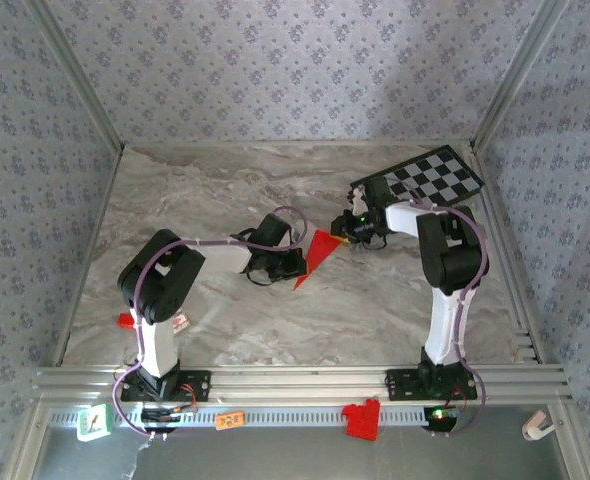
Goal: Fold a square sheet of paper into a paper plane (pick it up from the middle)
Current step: Fold the wing for the fifth time at the center of the table.
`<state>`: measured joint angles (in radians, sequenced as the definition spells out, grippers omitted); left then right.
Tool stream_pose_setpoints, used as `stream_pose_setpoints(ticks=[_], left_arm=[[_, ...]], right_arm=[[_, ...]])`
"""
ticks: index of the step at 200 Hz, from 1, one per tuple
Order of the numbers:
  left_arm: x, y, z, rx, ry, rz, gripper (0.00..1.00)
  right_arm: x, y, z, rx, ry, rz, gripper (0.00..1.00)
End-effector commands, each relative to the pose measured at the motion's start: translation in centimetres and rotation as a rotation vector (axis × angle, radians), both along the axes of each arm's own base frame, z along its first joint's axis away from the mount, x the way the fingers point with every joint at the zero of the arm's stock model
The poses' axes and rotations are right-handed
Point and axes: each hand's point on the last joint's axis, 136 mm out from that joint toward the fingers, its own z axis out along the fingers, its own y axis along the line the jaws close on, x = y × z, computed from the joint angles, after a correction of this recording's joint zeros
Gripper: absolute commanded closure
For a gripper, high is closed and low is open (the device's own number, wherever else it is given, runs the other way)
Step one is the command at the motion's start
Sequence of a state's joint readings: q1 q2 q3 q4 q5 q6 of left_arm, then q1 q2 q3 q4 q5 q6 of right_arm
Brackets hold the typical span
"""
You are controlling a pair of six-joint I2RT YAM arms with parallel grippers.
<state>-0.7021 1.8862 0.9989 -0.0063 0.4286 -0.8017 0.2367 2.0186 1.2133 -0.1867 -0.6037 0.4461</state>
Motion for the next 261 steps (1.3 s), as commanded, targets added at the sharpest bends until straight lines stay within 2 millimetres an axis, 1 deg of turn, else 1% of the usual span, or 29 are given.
stream_pose_setpoints(ticks=[1,28,36,42,45,61,80,85,92,107,122,151,166,189,202,226,241,261], left_arm=[[-2.6,2.9,-3.8,0.145,0.128,-0.002,1.0],[-2.3,2.7,-3.5,0.138,0.122,-0.004,1.0],[-2.3,2.7,-3.5,0.137,0.122,-0.004,1.0],[-2.3,2.6,-3.4,0.135,0.12,-0.004,1.0],[-2.2,2.5,-3.4,0.134,0.119,-0.005,1.0],[-2.1,2.4,-3.3,0.132,0.116,-0.005,1.0],[-1.9,2.3,-3.2,0.128,0.114,-0.005,1.0],[-1.9,2.2,-3.1,0.126,0.112,-0.006,1.0],[-1.9,2.2,-3.1,0.129,0.113,-0.008,1.0],[-1.9,2.2,-3.1,0.125,0.114,-0.009,1.0],[-1.8,2.2,-3.0,0.125,0.111,-0.008,1.0],[-1.7,2.0,-2.7,0.117,0.104,-0.008,1.0],[-1.6,1.9,-2.7,0.111,0.104,-0.008,1.0],[-1.5,1.7,-2.6,0.105,0.104,-0.01,1.0],[-1.6,1.7,-2.6,0.105,0.107,-0.01,1.0],[-1.7,1.8,-2.7,0.107,0.11,-0.009,1.0],[-1.8,1.9,-2.8,0.107,0.114,-0.008,1.0],[-2.0,2.0,-2.9,0.113,0.12,-0.006,1.0]], right_arm=[[2.2,-2.3,-0.1,-0.094,-0.076,-0.051,0.77],[2.3,-2.2,2.2,-0.1,-0.137,-0.05,0.77],[2.2,-2.2,3.3,-0.099,-0.166,-0.054,0.77],[2.5,-2.1,4.5,-0.094,-0.199,-0.057,0.77],[1.6,-2.3,3.8,-0.1,-0.182,-0.058,0.77],[0.8,-2.5,5.2,-0.112,-0.213,-0.078,0.77],[-0.5,-2.5,6.1,-0.13,-0.23,-0.095,0.76],[-0.9,-2.5,6.0,-0.138,-0.231,-0.097,0.76],[-1.5,-2.4,6.2,-0.143,-0.235,-0.095,0.75],[-2.8,-1.4,6.3,-0.132,-0.225,-0.069,0.75],[-4.3,-0.2,6.0,-0.105,-0.206,-0.039,0.75],[-7.1,3.7,4.8,-0.012,-0.122,0.031,0.76],[-7.9,5.1,3.9,0.01,-0.089,0.044,0.8],[-8.4,6.6,2.7,0.038,-0.039,0.054,0.87],[-8.5,7.0,1.9,0.03,-0.015,0.054,0.89],[-8.6,6.9,0.2,0.011,0.022,0.051,0.91],[-8.5,6.5,-0.6,-0.008,0.032,0.046,0.91],[-8.0,5.4,-1.5,-0.027,0.043,0.024,0.91]])
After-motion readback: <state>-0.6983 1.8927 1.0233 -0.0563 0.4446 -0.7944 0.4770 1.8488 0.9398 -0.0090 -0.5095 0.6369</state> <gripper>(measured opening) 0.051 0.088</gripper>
